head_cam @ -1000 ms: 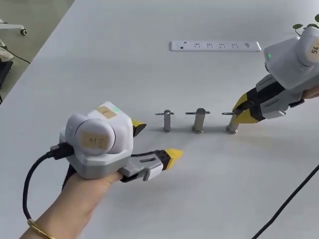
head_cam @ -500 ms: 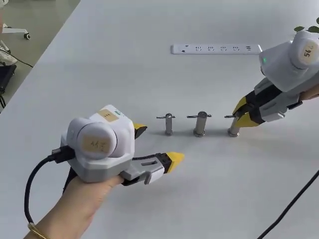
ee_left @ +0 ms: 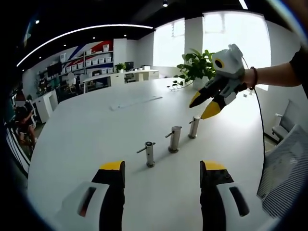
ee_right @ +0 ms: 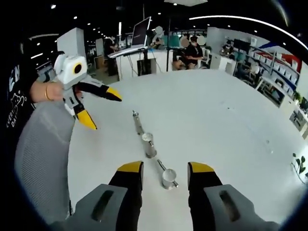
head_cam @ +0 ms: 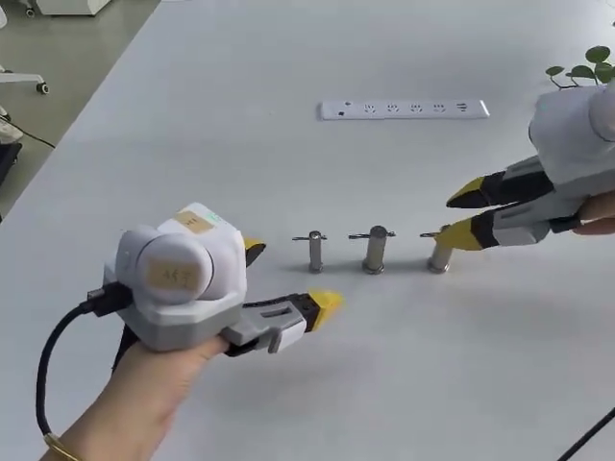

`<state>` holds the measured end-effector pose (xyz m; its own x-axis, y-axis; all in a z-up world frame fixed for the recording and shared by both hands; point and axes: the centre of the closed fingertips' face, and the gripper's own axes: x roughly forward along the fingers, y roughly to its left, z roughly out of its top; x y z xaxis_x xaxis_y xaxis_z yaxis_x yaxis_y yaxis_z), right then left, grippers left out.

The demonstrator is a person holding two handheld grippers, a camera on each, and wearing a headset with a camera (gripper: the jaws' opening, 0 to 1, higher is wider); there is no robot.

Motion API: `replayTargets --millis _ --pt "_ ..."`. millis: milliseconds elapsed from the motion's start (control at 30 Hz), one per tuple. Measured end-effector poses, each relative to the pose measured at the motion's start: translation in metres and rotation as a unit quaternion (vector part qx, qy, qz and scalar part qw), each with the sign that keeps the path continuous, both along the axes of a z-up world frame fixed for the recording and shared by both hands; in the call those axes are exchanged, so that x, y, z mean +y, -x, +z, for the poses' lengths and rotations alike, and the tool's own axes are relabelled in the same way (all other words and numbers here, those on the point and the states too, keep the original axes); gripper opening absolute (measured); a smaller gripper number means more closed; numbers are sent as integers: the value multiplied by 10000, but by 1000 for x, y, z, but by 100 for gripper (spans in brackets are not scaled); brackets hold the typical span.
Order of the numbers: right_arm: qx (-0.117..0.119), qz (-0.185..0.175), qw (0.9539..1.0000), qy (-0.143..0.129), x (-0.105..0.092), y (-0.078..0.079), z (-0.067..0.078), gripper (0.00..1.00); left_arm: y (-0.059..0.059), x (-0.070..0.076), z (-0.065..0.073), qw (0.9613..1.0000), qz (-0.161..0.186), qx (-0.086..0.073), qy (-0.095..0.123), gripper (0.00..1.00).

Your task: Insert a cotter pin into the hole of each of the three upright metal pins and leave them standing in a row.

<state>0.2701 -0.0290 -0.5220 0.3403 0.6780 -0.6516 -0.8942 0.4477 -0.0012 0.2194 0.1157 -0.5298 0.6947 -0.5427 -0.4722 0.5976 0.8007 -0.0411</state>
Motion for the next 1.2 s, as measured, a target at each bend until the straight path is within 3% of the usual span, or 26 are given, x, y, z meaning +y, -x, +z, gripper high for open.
replayTargets --millis 200,233,333,433,533,600,833,1200 --pt "17 -603 9979 -255 2 13 7 42 -2 6 10 9996 181 -33 198 64" --pt "128 -805 9961 -328 2 17 6 45 -2 7 11 9996 202 -29 196 65" --pt "89 -1156 9919 -524 1 20 6 48 -2 8 13 9995 241 -56 195 66" --pt "15 -1292 9904 -500 1 27 1 50 1 7 14 9991 281 86 298 69" --pt "-58 -1587 9852 -646 1 29 3 55 1 7 17 9992 299 3 250 72" --pt "-10 -1850 9792 -830 1 31 7 56 1 7 18 9992 313 -3 245 74" --pt "-29 -2143 9724 -924 0 41 13 63 6 5 17 9990 348 36 266 79" --pt "-43 -2505 9627 -1020 -5 49 9 75 9 8 19 9986 482 11 204 86"
